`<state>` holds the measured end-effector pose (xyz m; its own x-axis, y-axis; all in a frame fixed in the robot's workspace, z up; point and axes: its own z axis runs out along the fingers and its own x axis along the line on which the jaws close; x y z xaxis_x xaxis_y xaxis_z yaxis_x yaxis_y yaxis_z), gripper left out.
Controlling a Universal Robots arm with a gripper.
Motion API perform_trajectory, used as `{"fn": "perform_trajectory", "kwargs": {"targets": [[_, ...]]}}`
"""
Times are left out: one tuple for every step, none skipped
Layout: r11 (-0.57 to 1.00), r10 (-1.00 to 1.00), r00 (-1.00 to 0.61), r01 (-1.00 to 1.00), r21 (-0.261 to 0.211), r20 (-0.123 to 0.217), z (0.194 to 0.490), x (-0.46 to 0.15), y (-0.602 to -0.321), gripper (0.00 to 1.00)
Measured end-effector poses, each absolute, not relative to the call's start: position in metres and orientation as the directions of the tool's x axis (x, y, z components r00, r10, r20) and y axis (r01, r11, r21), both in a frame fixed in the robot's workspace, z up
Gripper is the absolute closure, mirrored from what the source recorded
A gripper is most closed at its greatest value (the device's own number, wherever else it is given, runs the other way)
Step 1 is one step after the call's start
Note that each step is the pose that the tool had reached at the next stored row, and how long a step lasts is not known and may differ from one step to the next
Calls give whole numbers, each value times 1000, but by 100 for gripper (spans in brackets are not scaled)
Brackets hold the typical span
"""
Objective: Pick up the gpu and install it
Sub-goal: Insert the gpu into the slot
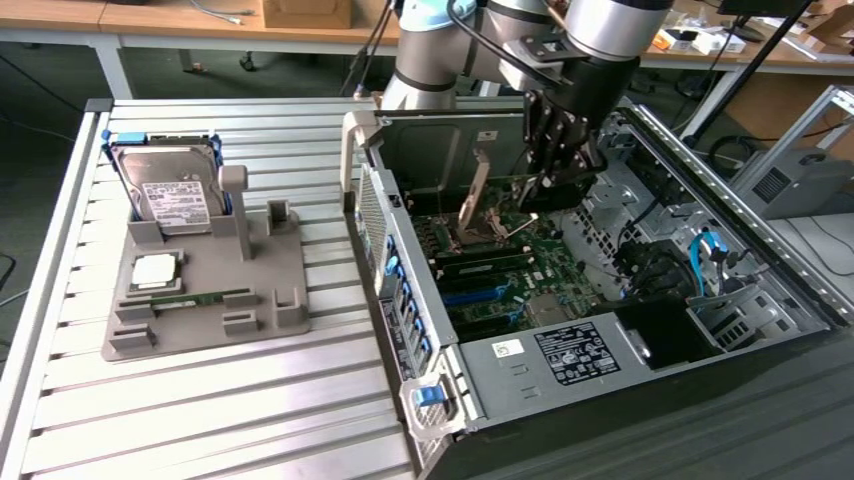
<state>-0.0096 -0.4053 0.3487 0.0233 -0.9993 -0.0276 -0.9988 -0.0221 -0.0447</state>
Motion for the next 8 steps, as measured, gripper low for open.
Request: {"fn": "perform_trajectory", "kwargs": {"targets": [[-22,-999,23,-999,-45,-28,348,-10,-406,73],[-22,-999,23,-999,-45,-27,348,-10,-406,73],[-22,-999,23,-999,-45,-27,347,-10,-406,73],[-22,-999,23,-999,-45,-28,347,-10,-407,73],[-22,-999,23,-999,-45,-28,346,-11,-407,73],[-22,-999,23,-999,-45,-28,346,-11,-407,73],[-22,-999,23,-999,-45,-28,346,-11,-408,73],[-22,-999,23,-999,-45,-28,345,-11,-408,73]]}}
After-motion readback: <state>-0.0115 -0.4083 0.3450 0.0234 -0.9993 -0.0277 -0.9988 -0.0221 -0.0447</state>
